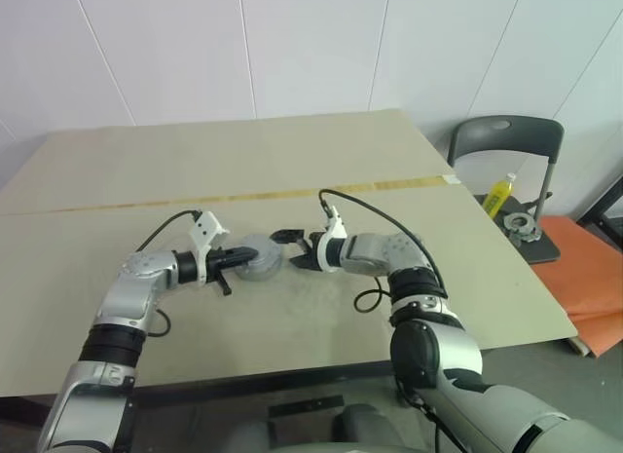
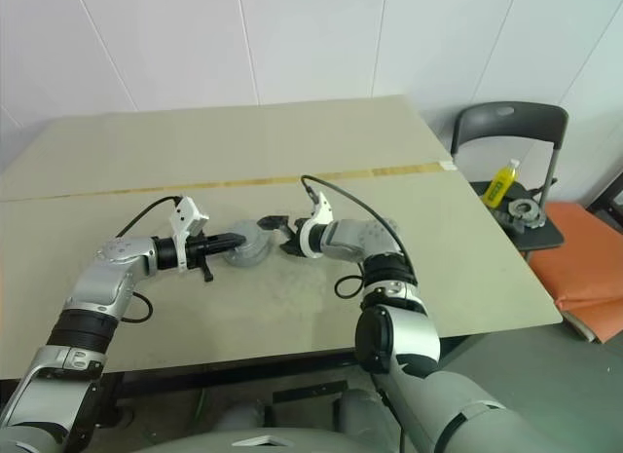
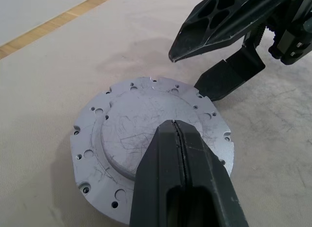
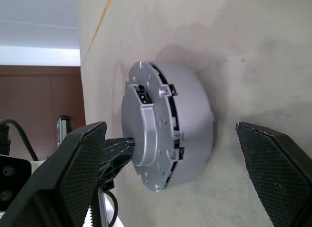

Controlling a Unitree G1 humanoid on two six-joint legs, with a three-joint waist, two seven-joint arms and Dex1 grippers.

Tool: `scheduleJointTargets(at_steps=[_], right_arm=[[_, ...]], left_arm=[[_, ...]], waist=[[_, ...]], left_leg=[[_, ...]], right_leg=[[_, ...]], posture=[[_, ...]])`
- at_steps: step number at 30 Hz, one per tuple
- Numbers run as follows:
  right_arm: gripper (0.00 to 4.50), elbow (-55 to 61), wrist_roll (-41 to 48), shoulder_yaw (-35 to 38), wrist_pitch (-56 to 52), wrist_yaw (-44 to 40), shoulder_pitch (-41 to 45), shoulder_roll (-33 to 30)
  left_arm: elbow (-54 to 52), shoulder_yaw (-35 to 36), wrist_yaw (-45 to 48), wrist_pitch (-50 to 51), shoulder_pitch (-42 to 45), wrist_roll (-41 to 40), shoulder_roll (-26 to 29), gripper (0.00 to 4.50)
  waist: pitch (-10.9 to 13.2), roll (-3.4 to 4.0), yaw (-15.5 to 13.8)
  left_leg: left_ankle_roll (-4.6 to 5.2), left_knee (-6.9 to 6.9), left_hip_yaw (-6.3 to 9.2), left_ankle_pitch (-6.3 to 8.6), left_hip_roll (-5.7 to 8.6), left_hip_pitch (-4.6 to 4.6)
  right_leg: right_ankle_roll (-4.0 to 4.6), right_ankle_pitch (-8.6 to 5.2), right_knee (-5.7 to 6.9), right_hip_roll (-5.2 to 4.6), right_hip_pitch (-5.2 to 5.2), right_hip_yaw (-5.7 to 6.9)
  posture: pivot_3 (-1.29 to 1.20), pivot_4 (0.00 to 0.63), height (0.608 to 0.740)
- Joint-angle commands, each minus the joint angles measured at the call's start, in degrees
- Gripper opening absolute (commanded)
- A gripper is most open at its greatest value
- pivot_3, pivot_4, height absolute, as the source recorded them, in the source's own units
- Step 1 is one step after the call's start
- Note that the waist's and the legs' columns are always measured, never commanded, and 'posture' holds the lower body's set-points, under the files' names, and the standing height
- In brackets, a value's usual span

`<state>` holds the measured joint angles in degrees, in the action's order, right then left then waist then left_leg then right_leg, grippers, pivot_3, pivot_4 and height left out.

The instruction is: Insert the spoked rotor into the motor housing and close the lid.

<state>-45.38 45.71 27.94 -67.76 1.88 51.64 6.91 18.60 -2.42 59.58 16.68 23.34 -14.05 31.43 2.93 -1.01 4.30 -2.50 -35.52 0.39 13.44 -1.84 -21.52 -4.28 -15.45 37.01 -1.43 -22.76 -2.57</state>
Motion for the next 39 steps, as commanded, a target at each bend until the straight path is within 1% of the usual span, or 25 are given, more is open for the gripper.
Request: scheduleJointTargets(at_steps=[1,9,12,18,25,39], right_arm=[[4.47,-0.93,2.78,-0.88,-0.25,-0.23,7.05,10.39],[4.47,-2.74,3.87,-1.27,0.53,-0.86,8.83,10.75],[4.47,-2.88,3.44,-2.26,0.50,-1.59,8.13,10.49],[4.47,-3.03,1.32,-5.81,-0.07,-2.37,5.14,9.02],[4.47,-3.75,1.42,-4.99,-0.14,0.90,4.85,9.05],[4.47,-4.39,1.98,-4.43,0.02,2.06,3.77,9.15]], left_arm=[[1.88,-1.53,-0.16,0.61,-0.71,1.43,-0.21,0.00],[2.38,-1.38,-0.48,0.03,-0.67,1.59,-0.27,0.00],[2.52,-1.29,-0.58,-0.11,-0.64,1.64,-0.22,0.00],[2.51,-1.14,-0.74,-0.21,-0.64,1.55,-0.14,0.00],[2.09,-0.75,-0.51,-0.45,-1.04,1.27,0.21,0.00],[4.30,2.24,-0.78,-2.74,-1.57,1.66,6.19,0.00]], waist=[[0.01,0.01,-0.06],[0.01,0.01,0.58],[0.00,0.01,1.21],[0.00,0.01,1.46],[0.00,0.01,1.44],[0.01,0.01,1.48]], left_leg=[[0.00,0.00,0.00,0.00,0.00,-0.01],[0.00,0.05,0.00,0.00,-0.02,0.00],[0.00,0.13,0.01,0.00,-0.02,0.02],[0.01,0.26,-0.01,0.00,-0.01,0.03],[0.01,0.29,0.00,0.00,-0.02,0.03],[0.01,0.34,-0.01,0.00,-0.02,0.01]], right_leg=[[0.00,0.00,0.00,0.00,-0.01,0.00],[0.00,0.00,-0.01,0.03,-0.02,0.00],[-0.01,0.01,-0.01,0.03,-0.02,0.00],[-0.05,0.01,-0.02,0.04,-0.06,-0.02],[-0.05,0.00,-0.02,0.05,-0.08,-0.02],[-0.07,-0.01,-0.04,0.04,-0.13,-0.03]], posture=[[0.00,0.000,0.740],[0.00,0.000,0.740],[0.00,0.000,0.740],[0.00,0.000,0.740],[0.00,0.000,0.740],[0.00,0.000,0.740]])
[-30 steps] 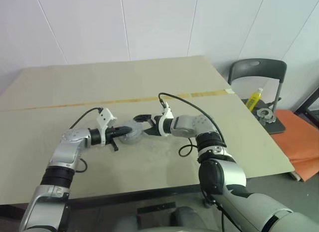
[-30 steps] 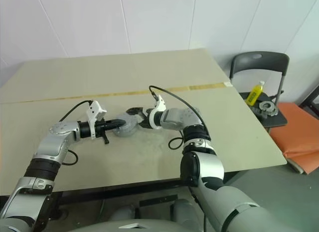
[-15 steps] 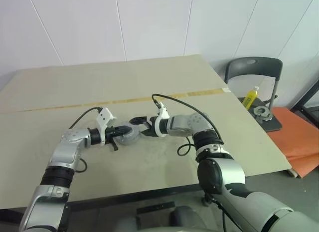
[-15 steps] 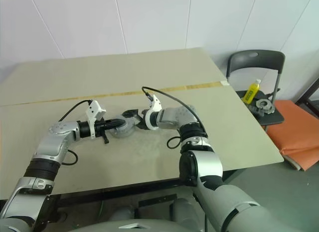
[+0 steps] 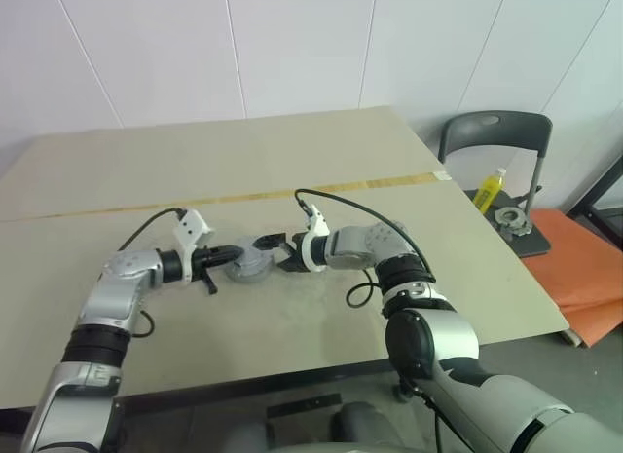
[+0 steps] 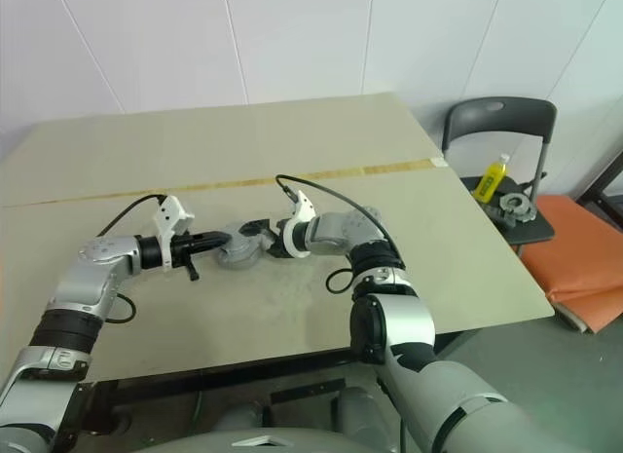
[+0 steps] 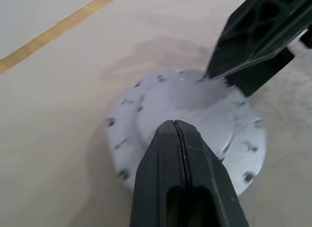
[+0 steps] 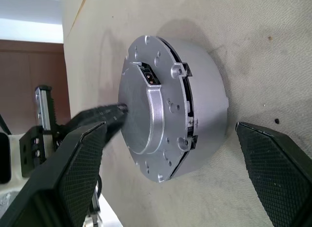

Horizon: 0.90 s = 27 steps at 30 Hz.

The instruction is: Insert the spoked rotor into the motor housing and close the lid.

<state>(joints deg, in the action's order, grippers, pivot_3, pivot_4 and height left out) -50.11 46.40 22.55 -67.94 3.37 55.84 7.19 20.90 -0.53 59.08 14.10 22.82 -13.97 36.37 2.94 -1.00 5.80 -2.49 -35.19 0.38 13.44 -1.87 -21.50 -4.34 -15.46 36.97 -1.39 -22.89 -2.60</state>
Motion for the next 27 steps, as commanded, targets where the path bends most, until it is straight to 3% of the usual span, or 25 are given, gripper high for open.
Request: scheduleJointTargets(at_steps=[1,22,27], right_arm=[[4.47,0.21,1.42,1.16,0.30,0.66,-0.33,8.98],[4.47,-3.45,5.86,4.43,2.35,0.87,2.06,10.98],[3.25,-2.44,6.91,4.17,3.01,-0.59,1.96,10.96]], left_arm=[[2.06,0.37,-0.30,-0.28,-1.15,1.51,1.36,0.00],[1.96,0.35,-1.22,-0.74,-1.29,1.93,-0.61,0.00],[2.39,0.46,-1.34,-1.10,-1.04,2.01,-0.66,0.00]], waist=[[0.00,0.00,-0.02],[0.01,-0.02,-0.13],[0.01,-0.02,-0.09]], left_leg=[[0.00,0.00,0.00,0.00,0.00,0.00],[0.00,0.03,-0.03,0.00,0.00,-0.08],[0.00,0.03,-0.03,0.00,0.00,-0.08]], right_leg=[[0.00,0.00,0.00,0.00,-0.01,0.00],[-0.02,-0.01,-0.01,-0.04,-0.07,-0.02],[-0.02,-0.01,-0.01,-0.03,-0.08,-0.02]], posture=[[0.00,0.000,0.740],[0.00,0.000,0.740],[0.00,0.000,0.740]])
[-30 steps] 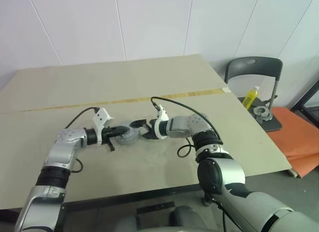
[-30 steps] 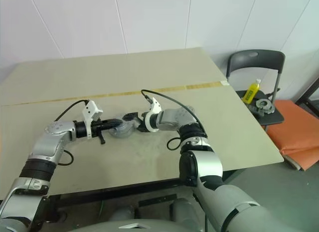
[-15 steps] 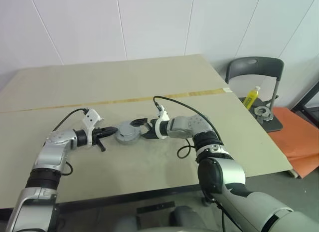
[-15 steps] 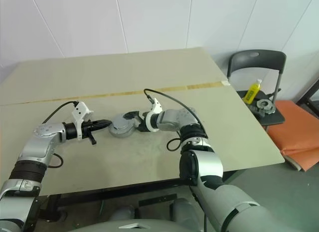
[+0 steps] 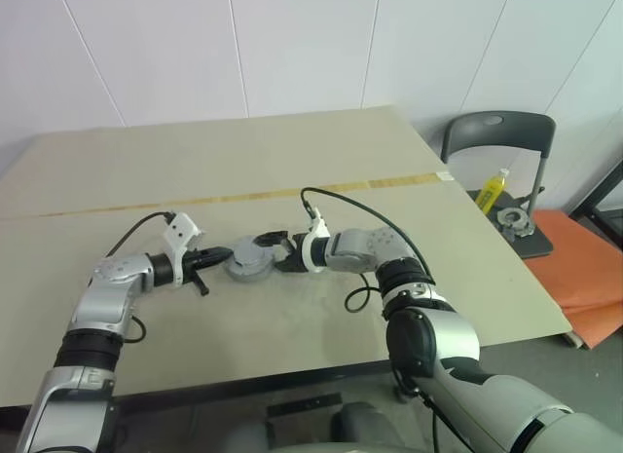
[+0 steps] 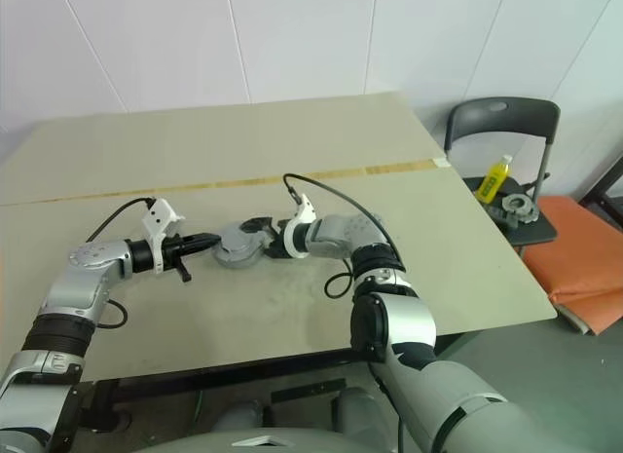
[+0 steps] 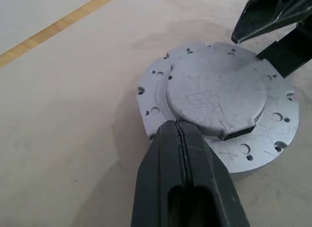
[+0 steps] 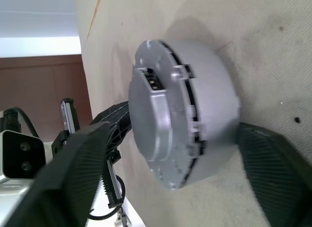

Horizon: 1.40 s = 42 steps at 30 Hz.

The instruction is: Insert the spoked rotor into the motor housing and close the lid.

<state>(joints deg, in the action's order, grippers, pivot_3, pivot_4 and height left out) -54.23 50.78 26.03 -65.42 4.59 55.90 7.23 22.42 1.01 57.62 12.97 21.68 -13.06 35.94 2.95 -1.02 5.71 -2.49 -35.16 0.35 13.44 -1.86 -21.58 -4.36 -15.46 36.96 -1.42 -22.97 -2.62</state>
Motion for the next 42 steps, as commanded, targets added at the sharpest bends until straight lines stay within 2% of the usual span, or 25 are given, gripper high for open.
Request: scheduleJointTargets(at_steps=[1,6,7,13,16,22,27,35,42], right_arm=[[2.89,1.65,2.66,0.76,0.52,-1.93,1.91,10.93],[1.27,1.36,2.73,0.61,0.94,-2.58,2.03,10.76],[1.17,1.17,2.57,0.43,1.03,-2.58,2.04,10.60],[1.17,0.47,1.60,-0.44,1.34,-3.26,1.67,9.82],[1.17,0.39,0.58,-1.44,1.61,-4.25,0.91,9.38],[1.17,0.04,0.24,-1.77,2.24,-5.64,0.67,8.99],[1.17,-0.14,1.25,-0.87,3.72,-7.89,1.04,8.61],[1.17,-0.71,2.34,0.37,5.77,-11.25,1.67,7.84],[1.17,0.20,3.21,1.09,8.13,-14.54,1.63,8.59]], left_arm=[[1.04,-1.11,0.10,-0.05,0.18,1.17,-0.25,0.00],[1.41,-1.19,-0.02,-0.25,0.57,1.44,-0.56,0.00],[1.56,-1.15,-0.06,-0.32,0.66,1.52,-0.60,0.00],[2.33,-0.32,-0.82,-1.20,1.10,1.55,-1.19,0.00],[3.91,6.03,-4.49,-0.59,4.11,-3.48,-3.67,0.00],[4.35,19.10,-11.53,10.87,8.53,-16.19,-5.97,0.00],[0.58,26.28,-16.87,24.08,6.85,-26.20,-8.29,0.00],[-5.62,30.86,-20.94,38.08,-0.44,-36.23,-10.13,0.00],[-5.43,36.03,-24.46,44.10,-1.92,-42.34,-9.96,0.00]], waist=[[0.00,0.00,0.00],[0.00,0.00,-0.13],[0.00,0.00,-0.12],[0.00,0.00,-0.13],[0.00,-0.01,-0.11],[-0.01,-0.15,0.20],[-0.01,-0.15,0.27],[0.02,-0.21,0.17],[0.02,-0.21,0.10]], left_leg=[[0.00,0.00,0.00,0.00,0.00,0.00],[0.00,0.00,0.00,0.00,0.00,-0.05],[0.00,0.00,0.00,0.00,0.01,-0.05],[0.00,0.00,0.00,0.00,0.01,-0.06],[0.00,-0.01,0.00,0.00,0.01,-0.06],[0.01,-0.10,0.07,-0.01,-0.03,-0.67],[0.02,-0.04,0.09,0.00,-0.03,-0.74],[0.02,-0.08,0.12,0.00,-0.02,-0.81],[0.02,-0.10,0.13,0.00,0.00,-0.81]], right_leg=[[0.00,0.00,0.00,0.00,0.00,0.00],[-0.03,0.00,0.00,0.00,-0.03,0.01],[-0.03,0.00,-0.01,-0.01,-0.02,0.01],[-0.03,0.00,-0.01,-0.01,-0.05,0.01],[-0.07,0.03,0.00,-0.01,-0.05,0.01],[-0.06,0.24,0.12,0.12,-0.60,0.04],[-0.05,0.24,0.09,0.12,-0.66,0.05],[-0.05,0.25,0.09,0.12,-0.70,0.08],[-0.04,0.25,0.10,0.10,-0.69,0.09]], posture=[[0.00,0.000,0.740],[0.00,0.000,0.740],[0.00,0.000,0.740],[0.00,0.000,0.740],[0.00,0.000,0.740],[0.00,0.000,0.740],[0.00,0.000,0.740],[0.00,0.000,0.740],[0.00,0.000,0.740]])
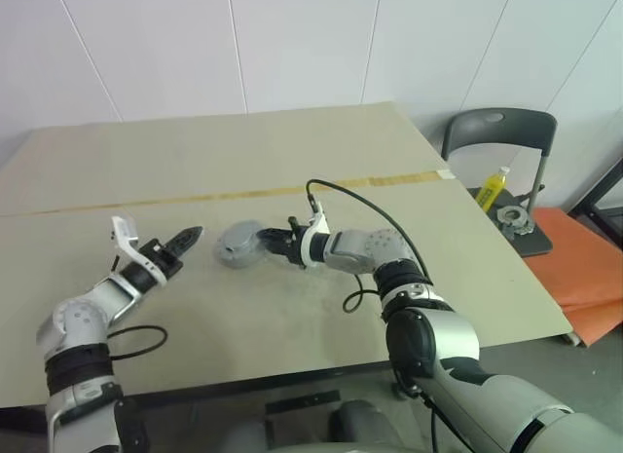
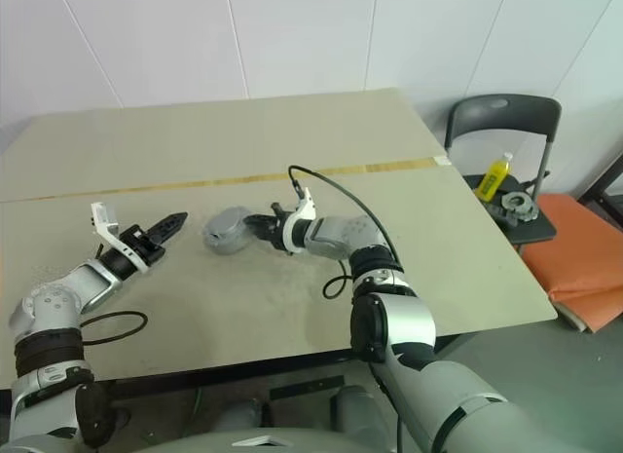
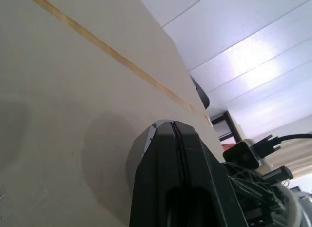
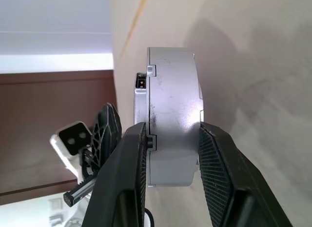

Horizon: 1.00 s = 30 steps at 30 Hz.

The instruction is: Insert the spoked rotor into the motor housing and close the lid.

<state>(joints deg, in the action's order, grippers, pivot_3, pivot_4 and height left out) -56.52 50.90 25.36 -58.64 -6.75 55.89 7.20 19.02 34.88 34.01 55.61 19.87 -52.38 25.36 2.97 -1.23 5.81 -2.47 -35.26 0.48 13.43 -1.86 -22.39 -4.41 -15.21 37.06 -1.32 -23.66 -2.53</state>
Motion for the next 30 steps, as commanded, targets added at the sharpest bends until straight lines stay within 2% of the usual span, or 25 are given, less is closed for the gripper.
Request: scheduleJointTargets(at_steps=[1,5,15,16,23,30], right_arm=[[1.17,2.53,3.18,1.83,1.62,-3.59,1.68,8.70],[1.17,3.18,3.93,2.22,2.75,-5.07,1.75,9.22],[1.17,3.66,4.73,1.87,3.85,-6.75,1.80,8.96],[1.17,3.74,4.76,1.80,3.82,-6.82,1.76,8.95],[1.17,5.03,5.76,1.80,3.54,-8.01,1.38,9.16],[1.17,5.95,6.25,1.43,3.41,-8.19,1.11,9.23]], left_arm=[[-2.05,2.56,-1.25,1.76,-0.18,-3.59,0.51,0.00],[-2.15,4.33,-2.68,3.14,-0.50,-6.57,-0.29,0.95],[0.82,7.29,-6.48,4.53,0.12,-11.96,-1.75,4.31],[2.23,7.63,-7.56,5.25,0.60,-12.32,-1.74,4.44],[5.71,7.13,-9.36,13.95,1.94,-16.38,-0.79,4.44],[9.52,8.30,-11.89,16.93,4.32,-18.35,-1.34,4.44]], waist=[[0.00,0.00,-0.04],[0.00,0.00,-0.04],[-0.01,-0.02,-0.12],[-0.01,-0.01,-0.12],[-0.02,-0.03,-0.08],[-0.02,-0.04,-0.05]], left_leg=[[0.00,0.00,0.00,0.00,0.00,0.00],[0.00,0.00,0.00,0.00,0.00,0.00],[-0.01,0.00,-0.01,0.00,0.01,0.00],[-0.01,0.00,-0.01,0.00,0.02,0.00],[-0.01,-0.02,-0.01,0.00,0.04,-0.01],[-0.01,-0.03,0.00,0.00,0.04,0.01]], right_leg=[[0.00,0.00,0.00,0.00,0.00,0.00],[0.00,0.00,-0.01,-0.01,0.00,0.00],[0.01,0.00,0.00,-0.04,0.00,0.00],[0.01,0.00,0.00,-0.04,0.00,0.00],[0.01,0.00,0.00,-0.04,0.00,0.00],[0.01,0.01,0.03,-0.04,0.01,0.01]], posture=[[0.00,0.000,0.740],[0.00,0.000,0.740],[0.00,0.000,0.740],[0.00,0.000,0.740],[0.00,0.000,0.740],[0.00,0.000,0.740]])
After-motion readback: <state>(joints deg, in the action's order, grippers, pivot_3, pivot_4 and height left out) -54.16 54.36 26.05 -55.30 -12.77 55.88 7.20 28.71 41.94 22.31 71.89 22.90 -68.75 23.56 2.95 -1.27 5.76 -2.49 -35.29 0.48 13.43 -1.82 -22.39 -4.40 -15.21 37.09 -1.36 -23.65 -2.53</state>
